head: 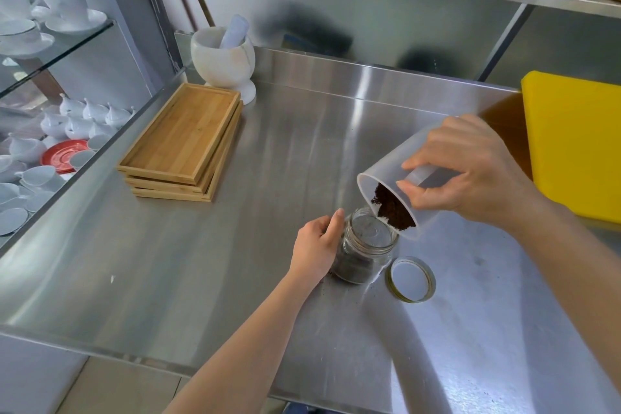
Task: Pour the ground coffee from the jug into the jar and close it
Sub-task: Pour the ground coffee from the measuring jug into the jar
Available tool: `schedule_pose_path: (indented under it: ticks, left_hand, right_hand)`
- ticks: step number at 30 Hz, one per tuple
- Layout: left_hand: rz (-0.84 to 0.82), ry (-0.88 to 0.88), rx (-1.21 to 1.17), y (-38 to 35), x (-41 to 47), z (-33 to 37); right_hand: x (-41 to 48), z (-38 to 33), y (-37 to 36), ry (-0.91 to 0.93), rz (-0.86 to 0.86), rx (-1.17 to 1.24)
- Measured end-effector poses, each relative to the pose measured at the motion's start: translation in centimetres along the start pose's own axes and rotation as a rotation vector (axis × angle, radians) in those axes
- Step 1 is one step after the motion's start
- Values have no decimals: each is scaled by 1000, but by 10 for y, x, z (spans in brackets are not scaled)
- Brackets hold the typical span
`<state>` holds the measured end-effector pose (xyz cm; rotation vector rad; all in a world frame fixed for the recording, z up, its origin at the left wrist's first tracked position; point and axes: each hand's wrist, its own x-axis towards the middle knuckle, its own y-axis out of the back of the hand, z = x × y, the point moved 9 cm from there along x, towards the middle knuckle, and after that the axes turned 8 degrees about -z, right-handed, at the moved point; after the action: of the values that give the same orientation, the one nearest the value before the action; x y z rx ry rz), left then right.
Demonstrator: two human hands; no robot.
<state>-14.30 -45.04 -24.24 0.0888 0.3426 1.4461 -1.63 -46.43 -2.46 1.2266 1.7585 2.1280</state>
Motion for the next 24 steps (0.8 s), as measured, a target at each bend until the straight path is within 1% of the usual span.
schedule_pose_path:
  ticks: [9, 15, 24]
  left_hand:
    - [-4, 0, 15, 0, 0, 1]
    - [-16, 1, 2, -1, 1, -1]
    - [-18, 9, 4, -1, 3, -3]
  right_hand:
    - [0, -5, -7, 45, -17, 18]
    - [2, -3, -9, 30, -36, -13]
    - [5, -5, -14, 60, -75, 23]
